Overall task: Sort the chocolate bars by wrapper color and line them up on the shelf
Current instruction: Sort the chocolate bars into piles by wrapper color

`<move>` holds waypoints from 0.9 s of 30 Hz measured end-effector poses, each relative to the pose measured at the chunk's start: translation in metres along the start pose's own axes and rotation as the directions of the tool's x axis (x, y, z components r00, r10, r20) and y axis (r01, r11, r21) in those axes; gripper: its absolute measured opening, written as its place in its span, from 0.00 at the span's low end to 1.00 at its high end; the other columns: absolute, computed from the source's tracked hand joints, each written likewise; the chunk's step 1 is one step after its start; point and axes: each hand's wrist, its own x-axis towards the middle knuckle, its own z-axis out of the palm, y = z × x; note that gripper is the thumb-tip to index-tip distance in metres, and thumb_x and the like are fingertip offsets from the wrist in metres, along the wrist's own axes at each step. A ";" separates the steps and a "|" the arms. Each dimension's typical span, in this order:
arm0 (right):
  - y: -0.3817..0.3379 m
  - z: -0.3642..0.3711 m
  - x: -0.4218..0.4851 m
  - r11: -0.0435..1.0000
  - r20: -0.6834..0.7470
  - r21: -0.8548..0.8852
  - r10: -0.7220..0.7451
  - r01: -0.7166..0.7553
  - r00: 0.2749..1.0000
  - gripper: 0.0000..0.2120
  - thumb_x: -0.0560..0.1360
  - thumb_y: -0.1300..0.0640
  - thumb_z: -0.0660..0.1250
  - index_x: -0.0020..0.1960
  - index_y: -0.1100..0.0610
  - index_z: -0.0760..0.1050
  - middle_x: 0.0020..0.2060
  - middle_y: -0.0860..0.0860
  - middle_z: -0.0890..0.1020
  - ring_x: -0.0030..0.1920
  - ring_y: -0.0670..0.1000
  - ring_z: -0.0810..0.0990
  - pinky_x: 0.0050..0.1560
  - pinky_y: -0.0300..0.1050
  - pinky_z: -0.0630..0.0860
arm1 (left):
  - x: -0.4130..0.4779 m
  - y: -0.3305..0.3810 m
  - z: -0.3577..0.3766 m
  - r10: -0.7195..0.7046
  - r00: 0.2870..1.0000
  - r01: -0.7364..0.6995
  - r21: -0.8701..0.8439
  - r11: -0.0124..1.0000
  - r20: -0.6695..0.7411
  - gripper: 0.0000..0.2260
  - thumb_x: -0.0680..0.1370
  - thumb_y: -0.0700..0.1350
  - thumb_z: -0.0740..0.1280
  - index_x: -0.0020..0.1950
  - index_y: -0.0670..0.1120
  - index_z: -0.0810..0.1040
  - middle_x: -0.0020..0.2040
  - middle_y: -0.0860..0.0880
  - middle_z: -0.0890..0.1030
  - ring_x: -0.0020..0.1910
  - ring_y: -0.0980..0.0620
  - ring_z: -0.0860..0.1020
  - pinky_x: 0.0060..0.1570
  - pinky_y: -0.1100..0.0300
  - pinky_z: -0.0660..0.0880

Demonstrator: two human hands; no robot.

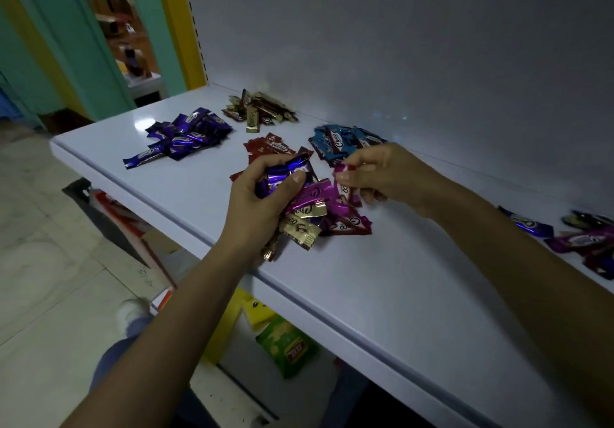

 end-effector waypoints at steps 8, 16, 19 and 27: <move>0.014 0.005 0.007 0.900 -0.093 -0.428 -0.135 0.082 0.986 0.07 0.71 0.50 0.72 0.42 0.52 0.78 0.38 0.56 0.81 0.38 0.54 0.78 0.39 0.40 0.73 | -0.003 -0.002 -0.001 0.026 1.000 -0.026 0.069 0.997 -0.005 0.12 0.71 0.47 0.69 0.54 0.49 0.77 0.50 0.45 0.81 0.42 0.48 0.84 0.39 0.56 0.81; -0.016 0.025 -0.004 0.984 0.067 -0.140 -0.099 0.108 0.993 0.09 0.67 0.55 0.75 0.40 0.55 0.76 0.25 0.45 0.81 0.28 0.44 0.79 0.29 0.33 0.75 | -0.001 -0.009 -0.002 0.109 0.994 -0.107 0.202 0.973 0.004 0.12 0.72 0.50 0.70 0.55 0.52 0.77 0.52 0.47 0.81 0.48 0.47 0.82 0.48 0.46 0.80; -0.015 0.020 -0.004 0.995 0.041 -0.044 -0.086 0.088 0.995 0.06 0.69 0.59 0.74 0.43 0.56 0.78 0.26 0.46 0.82 0.27 0.44 0.79 0.28 0.34 0.75 | 0.000 -0.010 -0.002 0.093 0.996 -0.090 0.185 0.979 -0.007 0.10 0.74 0.47 0.70 0.55 0.51 0.78 0.52 0.46 0.81 0.47 0.45 0.82 0.47 0.43 0.80; -0.015 -0.009 -0.009 0.999 0.049 -0.014 -0.039 0.040 0.998 0.04 0.73 0.60 0.70 0.47 0.54 0.80 0.32 0.47 0.84 0.30 0.44 0.80 0.27 0.34 0.70 | 0.001 -0.011 -0.001 0.044 0.998 -0.037 0.150 0.988 -0.044 0.03 0.76 0.43 0.69 0.49 0.50 0.79 0.49 0.44 0.81 0.46 0.42 0.82 0.45 0.43 0.79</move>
